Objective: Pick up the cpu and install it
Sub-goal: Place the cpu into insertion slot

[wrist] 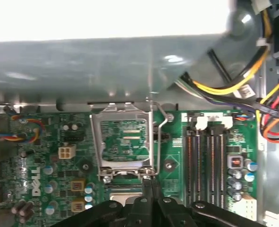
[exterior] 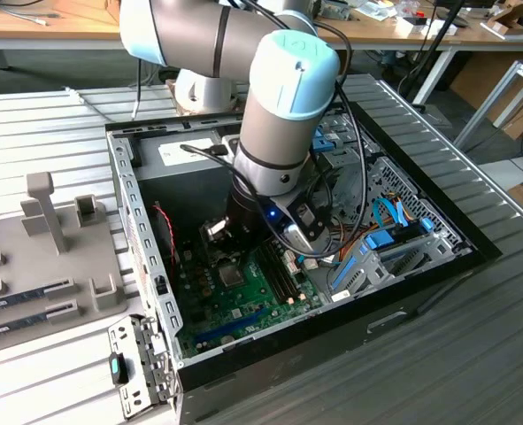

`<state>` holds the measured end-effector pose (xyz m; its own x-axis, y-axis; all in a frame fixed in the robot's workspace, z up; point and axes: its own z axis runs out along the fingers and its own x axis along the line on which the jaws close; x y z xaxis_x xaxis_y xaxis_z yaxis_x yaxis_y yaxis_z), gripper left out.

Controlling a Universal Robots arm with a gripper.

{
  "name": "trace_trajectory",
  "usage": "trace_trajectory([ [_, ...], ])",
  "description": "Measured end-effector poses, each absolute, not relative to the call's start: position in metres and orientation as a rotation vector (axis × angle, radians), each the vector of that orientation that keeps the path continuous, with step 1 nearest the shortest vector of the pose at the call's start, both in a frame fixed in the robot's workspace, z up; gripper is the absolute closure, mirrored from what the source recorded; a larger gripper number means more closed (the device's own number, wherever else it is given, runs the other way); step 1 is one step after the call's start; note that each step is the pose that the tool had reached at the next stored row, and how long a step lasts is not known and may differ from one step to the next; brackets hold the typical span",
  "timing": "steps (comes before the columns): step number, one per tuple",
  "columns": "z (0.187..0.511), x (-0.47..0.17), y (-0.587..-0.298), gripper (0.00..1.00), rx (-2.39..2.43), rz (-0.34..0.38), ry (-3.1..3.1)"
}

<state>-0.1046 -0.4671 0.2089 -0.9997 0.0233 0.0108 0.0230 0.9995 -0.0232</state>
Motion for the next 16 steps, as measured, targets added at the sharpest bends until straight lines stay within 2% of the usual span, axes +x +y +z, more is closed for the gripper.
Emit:
trace_trajectory([
  [16, 0.237, -0.09, -0.467, 0.89, -0.036, 0.034, -3.126],
])
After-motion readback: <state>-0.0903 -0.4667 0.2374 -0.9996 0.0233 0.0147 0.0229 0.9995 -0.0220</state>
